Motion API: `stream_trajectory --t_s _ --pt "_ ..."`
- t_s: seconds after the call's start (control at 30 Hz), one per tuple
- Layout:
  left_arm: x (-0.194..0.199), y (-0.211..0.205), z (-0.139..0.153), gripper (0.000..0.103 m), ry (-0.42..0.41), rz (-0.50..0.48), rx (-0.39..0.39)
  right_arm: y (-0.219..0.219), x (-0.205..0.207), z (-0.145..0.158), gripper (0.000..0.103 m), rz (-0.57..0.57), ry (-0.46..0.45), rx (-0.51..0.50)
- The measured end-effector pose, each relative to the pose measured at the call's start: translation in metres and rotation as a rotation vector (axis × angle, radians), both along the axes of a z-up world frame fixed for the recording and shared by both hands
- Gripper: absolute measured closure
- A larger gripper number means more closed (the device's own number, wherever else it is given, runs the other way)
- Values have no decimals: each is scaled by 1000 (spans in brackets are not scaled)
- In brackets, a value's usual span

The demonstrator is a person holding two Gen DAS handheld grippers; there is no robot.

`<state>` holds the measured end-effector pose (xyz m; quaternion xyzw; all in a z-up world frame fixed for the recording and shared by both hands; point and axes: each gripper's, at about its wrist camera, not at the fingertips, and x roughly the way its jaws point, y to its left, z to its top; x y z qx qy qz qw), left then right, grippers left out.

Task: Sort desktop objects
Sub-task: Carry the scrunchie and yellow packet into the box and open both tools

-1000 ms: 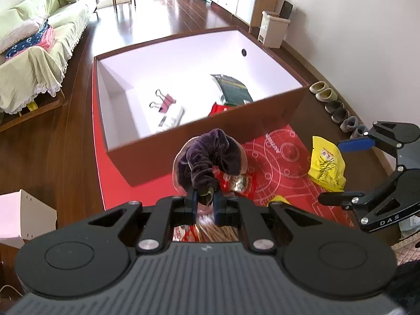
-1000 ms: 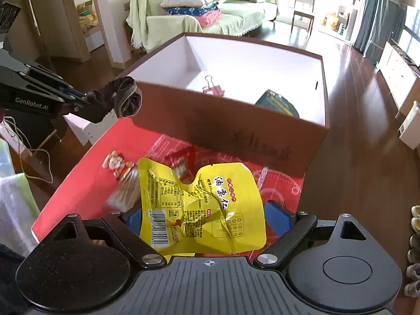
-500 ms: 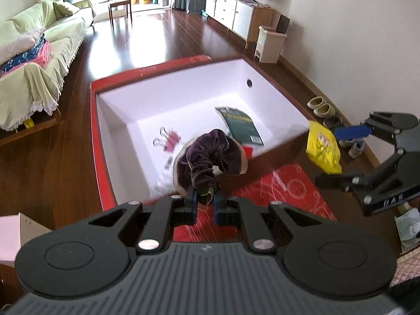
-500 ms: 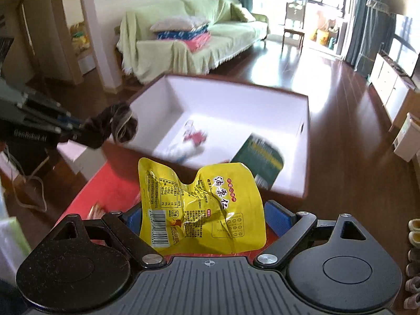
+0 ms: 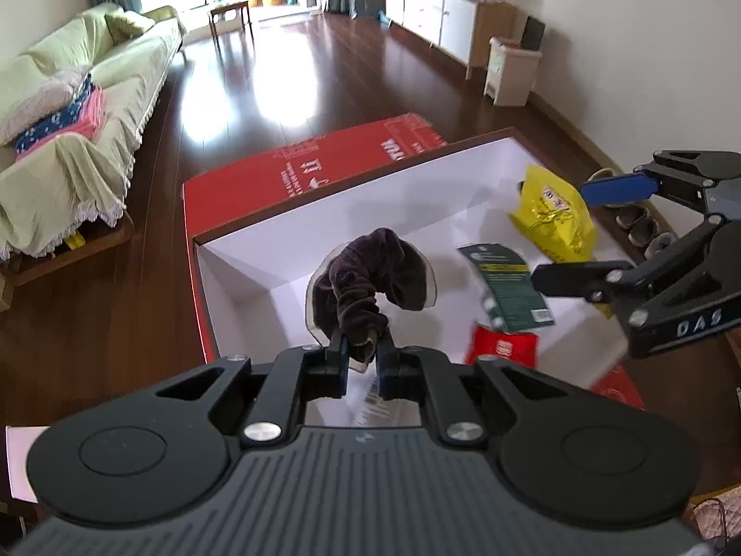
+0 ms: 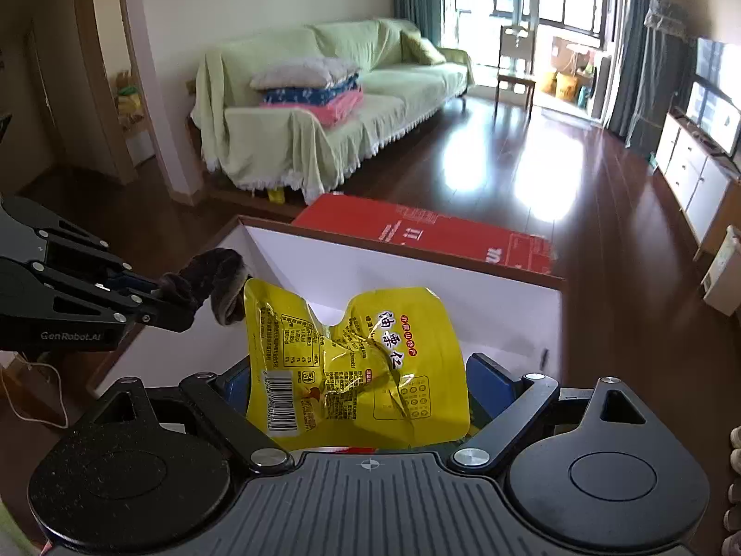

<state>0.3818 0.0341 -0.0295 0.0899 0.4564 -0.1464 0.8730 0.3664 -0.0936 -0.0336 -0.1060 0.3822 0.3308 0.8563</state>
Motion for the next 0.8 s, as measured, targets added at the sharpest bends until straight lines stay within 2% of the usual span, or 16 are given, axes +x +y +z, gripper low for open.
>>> stream_trajectory --t_s 0.23,0.37,0.6,0.8 --pt "48 4 -35 95 94 21 49 20 56 -30 13 -23 125 -18" --pt "71 7 -55 95 138 42 63 30 82 -44 13 -17 153 -37" --pt "92 8 -82 94 193 82 56 45 102 -71 13 2 168 -95" --pt "104 9 -96 83 226 129 55 46 111 -85 10 46 219 -109"
